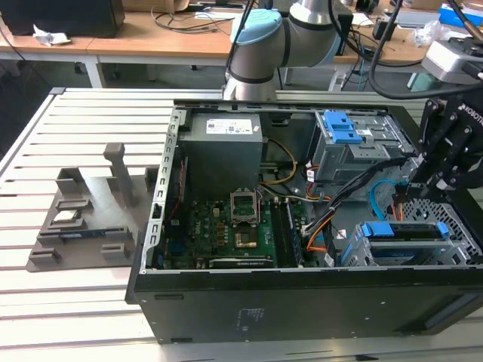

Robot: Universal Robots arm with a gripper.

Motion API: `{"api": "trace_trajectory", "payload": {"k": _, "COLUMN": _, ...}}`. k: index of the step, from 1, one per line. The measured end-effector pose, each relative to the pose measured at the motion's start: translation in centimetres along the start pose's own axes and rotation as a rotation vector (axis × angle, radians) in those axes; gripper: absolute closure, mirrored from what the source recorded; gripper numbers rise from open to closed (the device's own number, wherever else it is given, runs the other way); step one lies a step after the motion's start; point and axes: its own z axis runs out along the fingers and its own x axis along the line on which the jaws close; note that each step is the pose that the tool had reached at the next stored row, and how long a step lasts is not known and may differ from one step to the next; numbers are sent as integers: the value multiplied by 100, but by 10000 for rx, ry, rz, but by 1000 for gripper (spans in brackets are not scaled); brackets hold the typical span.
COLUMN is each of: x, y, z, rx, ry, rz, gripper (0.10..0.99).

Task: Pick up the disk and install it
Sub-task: 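Insert the first disk wire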

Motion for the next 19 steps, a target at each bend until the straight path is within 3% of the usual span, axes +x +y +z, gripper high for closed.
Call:
{"api": "trace_trajectory", "payload": {"k": 4, "x": -6, "y": 6, "z": 77, "rx": 1, "ry": 202, "rz": 18, "gripper": 725}}
{"api": "trace_trajectory", "payload": {"k": 9, "x": -7, "y": 4, "z": 105, "rx": 1, "ry": 225, "rz": 21, "gripper": 725}}
{"api": "trace_trajectory", "payload": {"k": 12, "x": -7, "y": 4, "z": 106, "rx": 0, "ry": 237, "rz": 22, "gripper": 918}}
{"api": "trace_trajectory", "payload": {"k": 16, "x": -5, "y": 4, "z": 107, "rx": 0, "ry": 246, "rz": 23, "gripper": 918}}
{"api": "trace_trajectory", "payload": {"k": 19, "x": 82, "y": 3, "z": 114, "rx": 1, "ry": 306, "rz": 29, "gripper": 918}}
